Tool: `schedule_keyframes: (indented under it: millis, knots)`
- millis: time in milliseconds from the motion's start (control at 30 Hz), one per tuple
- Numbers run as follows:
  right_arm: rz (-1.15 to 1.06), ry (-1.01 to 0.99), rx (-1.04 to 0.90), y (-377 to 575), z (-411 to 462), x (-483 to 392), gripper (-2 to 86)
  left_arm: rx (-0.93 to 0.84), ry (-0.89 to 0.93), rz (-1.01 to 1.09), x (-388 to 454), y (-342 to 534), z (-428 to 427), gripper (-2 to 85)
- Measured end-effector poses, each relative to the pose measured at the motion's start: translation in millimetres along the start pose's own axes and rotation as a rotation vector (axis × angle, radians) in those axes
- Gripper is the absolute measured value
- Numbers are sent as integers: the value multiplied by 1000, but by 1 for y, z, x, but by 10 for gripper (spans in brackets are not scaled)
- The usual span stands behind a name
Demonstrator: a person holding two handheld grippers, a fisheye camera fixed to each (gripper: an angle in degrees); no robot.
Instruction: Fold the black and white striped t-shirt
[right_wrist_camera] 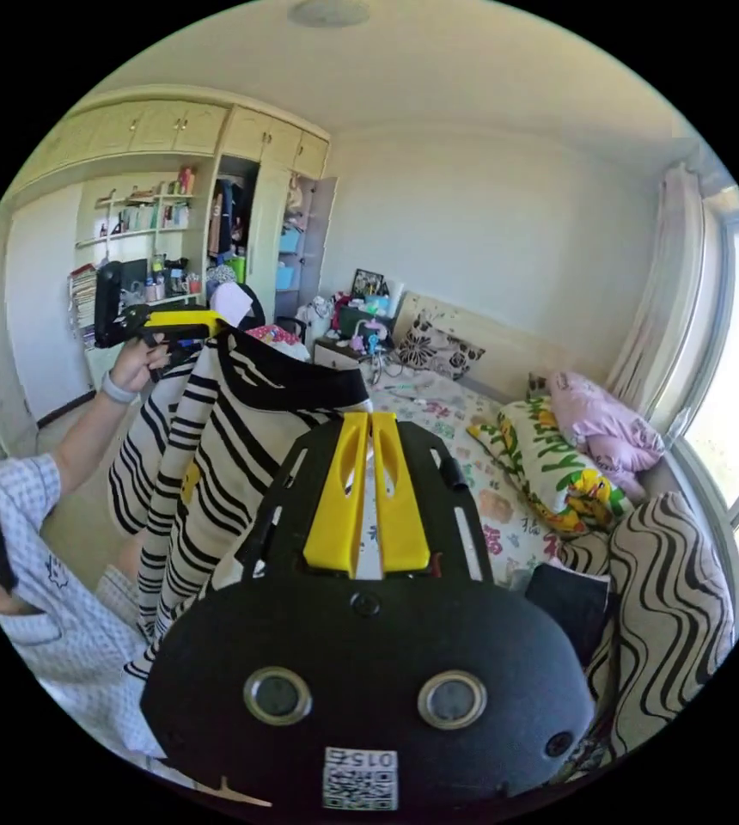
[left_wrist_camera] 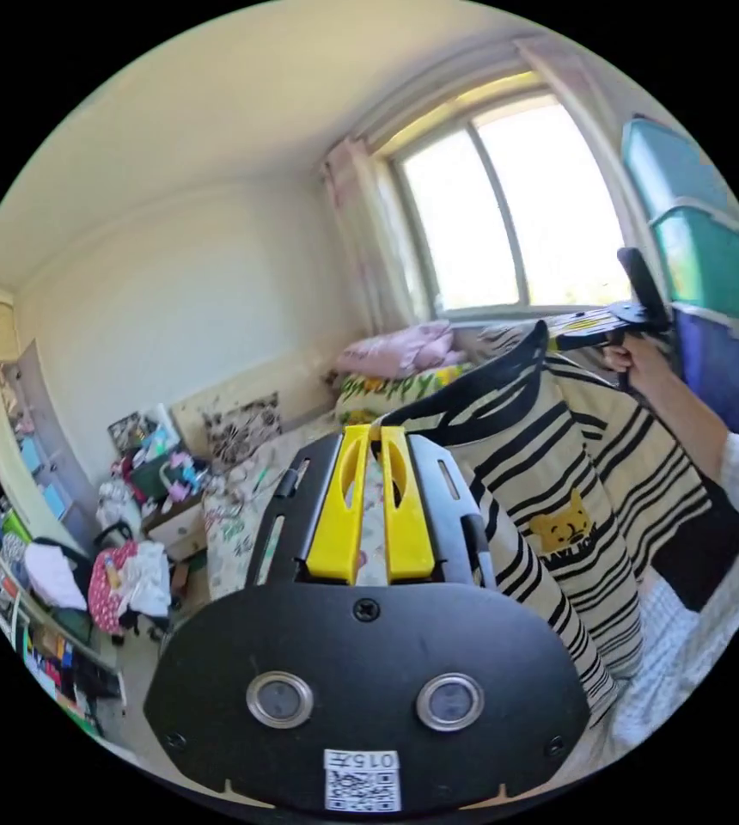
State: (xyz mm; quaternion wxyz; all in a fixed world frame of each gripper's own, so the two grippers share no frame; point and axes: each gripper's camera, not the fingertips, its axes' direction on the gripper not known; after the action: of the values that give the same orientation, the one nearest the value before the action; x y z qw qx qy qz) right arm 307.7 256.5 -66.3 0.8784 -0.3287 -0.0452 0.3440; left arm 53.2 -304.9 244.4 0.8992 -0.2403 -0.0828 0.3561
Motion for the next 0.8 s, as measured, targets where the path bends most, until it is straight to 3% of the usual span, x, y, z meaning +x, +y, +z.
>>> schedule_keyframes:
  millis: [67, 133, 233, 367, 433, 500, 633, 800]
  knots:
    - [60, -19, -81, -16, 68, 31, -4, -168, -69, -77, -16, 0, 90, 47]
    - [168, -53, -186, -17, 130, 57, -1, -343, 28, -215, -30, 27, 177, 65]
    - [185, -211, -277, 13, 186, 61, 3, -356, 390, -269, -11, 100, 217, 76]
    - [-36, -339, -475, 121, 212, 22, 39, -646, 502, -288, 41, 234, 249, 85]
    - [-27, -350, -625, 175, 222, 12, 62, -854, 589, -452, 70, 324, 259, 100]
    - [63, -425, -797, 233, 228, 4, 80, -938, 651, -599, 90, 369, 257, 112]
    - [233, -471, -912, 272, 229, 6, 95, -1019, 612, -715, 124, 392, 264, 121]
    - [153, -366, -1124, 281, 270, 11, 61, -1173, 535, -549, 143, 362, 316, 68]
